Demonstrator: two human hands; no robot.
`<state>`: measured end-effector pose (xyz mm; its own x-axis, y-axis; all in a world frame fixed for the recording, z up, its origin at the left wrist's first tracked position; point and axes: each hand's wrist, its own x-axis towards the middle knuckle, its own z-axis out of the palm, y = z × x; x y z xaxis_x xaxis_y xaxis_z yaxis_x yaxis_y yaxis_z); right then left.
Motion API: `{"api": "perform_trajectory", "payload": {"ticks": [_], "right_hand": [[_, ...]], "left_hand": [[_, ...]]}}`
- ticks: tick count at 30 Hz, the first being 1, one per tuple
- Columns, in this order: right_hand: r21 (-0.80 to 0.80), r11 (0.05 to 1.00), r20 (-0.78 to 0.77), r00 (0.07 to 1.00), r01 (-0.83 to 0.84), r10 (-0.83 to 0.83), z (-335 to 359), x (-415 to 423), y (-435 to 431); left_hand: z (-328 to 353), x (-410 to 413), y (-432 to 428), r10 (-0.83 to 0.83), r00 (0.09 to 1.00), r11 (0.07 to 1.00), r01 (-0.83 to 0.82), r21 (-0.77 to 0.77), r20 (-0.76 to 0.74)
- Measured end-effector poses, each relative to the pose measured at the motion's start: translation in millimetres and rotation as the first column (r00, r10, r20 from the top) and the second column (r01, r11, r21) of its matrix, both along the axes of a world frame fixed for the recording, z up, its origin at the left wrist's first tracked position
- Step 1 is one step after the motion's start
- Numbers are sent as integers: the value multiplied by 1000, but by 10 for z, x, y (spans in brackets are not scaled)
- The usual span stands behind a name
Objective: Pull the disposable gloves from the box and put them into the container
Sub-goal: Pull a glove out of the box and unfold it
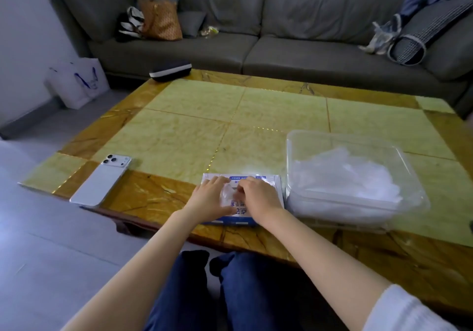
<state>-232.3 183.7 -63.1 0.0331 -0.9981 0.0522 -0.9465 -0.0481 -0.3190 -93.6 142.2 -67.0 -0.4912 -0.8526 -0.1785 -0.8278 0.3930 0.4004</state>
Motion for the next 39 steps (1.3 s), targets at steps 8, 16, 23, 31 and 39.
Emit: {"api": "perform_trajectory", "payload": {"ticks": [8,16,23,31,39], "right_hand": [[-17,961,326,910,276,-256,-150,-47,-12],[110,792,680,536,600,-501,-191,59,30],[-326,843,550,811,427,-198,-140,73,207],[-408,849,450,883,336,-133,2,-21,138],[-11,984,181,968,177,-173,136,-73,187]], "left_hand": [[-17,15,24,-7,1000,1000,7,-22,-22],[-18,6,53,10,999,1000,-10,-8,-49],[-45,-15,26,-7,1000,999,7,-34,8],[-65,-20,23,-7,999,998,9,-54,47],[-80,-17,25,-7,1000,999,8,-37,17]]}}
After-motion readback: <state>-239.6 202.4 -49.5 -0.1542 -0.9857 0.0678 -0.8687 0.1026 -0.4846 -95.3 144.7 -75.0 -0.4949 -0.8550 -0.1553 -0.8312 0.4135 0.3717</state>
